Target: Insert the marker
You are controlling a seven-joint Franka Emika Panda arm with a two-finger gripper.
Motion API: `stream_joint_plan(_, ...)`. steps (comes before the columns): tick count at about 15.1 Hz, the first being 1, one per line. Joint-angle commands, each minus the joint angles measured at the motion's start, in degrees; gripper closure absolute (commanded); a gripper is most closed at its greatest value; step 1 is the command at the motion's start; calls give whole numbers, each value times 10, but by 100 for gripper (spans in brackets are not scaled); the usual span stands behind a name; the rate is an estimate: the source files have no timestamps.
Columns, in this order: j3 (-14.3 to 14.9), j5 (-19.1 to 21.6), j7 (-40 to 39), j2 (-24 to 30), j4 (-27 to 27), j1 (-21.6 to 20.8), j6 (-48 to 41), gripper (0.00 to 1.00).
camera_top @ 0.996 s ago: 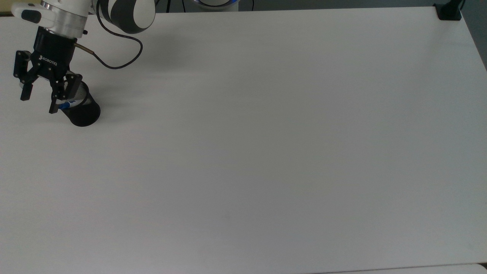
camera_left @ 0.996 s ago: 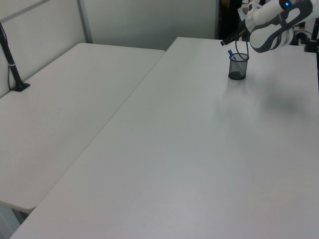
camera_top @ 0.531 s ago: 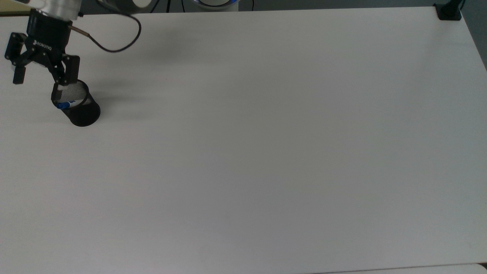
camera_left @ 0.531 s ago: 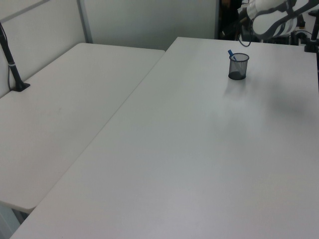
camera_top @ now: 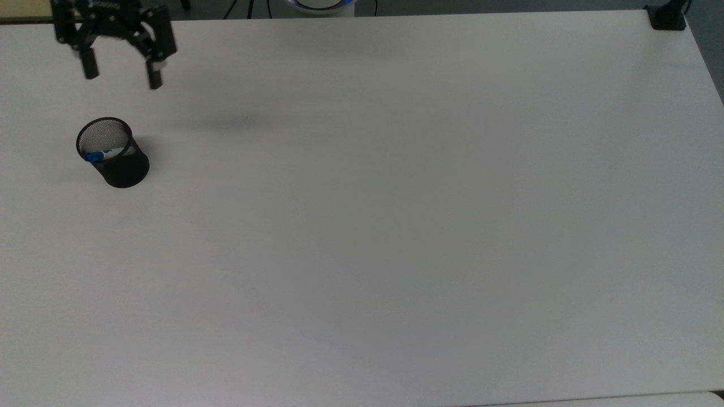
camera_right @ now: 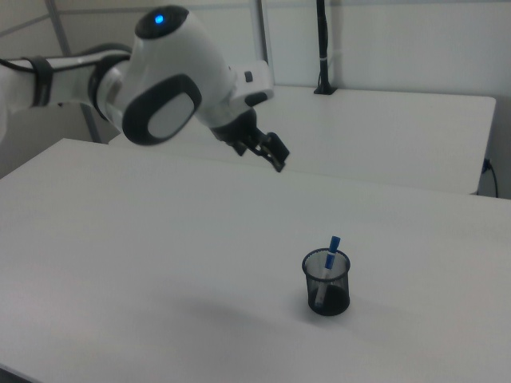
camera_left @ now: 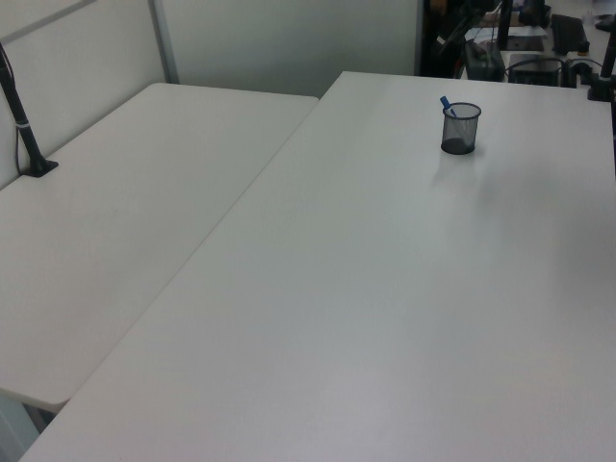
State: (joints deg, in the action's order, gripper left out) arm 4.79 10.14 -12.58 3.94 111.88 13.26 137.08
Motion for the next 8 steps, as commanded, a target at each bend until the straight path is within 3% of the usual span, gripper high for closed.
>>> stream_joint_plan(1,4,2,49,10,-79,-27,-194,0)
stream_joint_plan(5,-7,-33,149,11,-124,-74,-310,0)
stream_joint_plan(8,-12,-67,198,7,-123,-120,-323,0)
